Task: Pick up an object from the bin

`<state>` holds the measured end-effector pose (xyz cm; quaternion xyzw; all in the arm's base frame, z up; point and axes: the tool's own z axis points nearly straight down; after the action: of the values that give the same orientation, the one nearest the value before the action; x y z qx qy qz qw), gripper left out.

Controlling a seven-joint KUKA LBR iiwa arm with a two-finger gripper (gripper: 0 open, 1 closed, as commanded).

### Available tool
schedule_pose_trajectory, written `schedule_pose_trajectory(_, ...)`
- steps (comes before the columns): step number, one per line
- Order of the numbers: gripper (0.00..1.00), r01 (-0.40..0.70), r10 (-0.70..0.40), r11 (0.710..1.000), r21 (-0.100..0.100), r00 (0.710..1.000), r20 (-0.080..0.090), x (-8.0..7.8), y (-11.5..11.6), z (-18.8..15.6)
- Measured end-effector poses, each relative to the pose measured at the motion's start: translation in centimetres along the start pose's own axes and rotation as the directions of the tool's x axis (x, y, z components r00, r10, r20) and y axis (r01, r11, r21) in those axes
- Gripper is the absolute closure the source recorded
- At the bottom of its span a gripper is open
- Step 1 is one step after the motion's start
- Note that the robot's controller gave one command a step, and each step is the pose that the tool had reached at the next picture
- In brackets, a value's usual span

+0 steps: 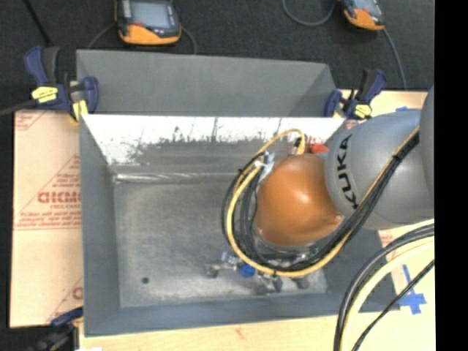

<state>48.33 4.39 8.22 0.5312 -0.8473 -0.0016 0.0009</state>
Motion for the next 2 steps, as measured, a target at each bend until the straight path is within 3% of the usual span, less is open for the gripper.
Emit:
schedule_pose_trajectory(1, 0.0, -0.052, 0.052, 0.999, 0.012, 0.999, 0.007, -1.9, -1.3, -8.5)
schedule_pose_trajectory(2, 0.0, 0.051, -0.051, 0.999, 0.001, 0.999, 0.0, -0.5, -1.9, -1.8)
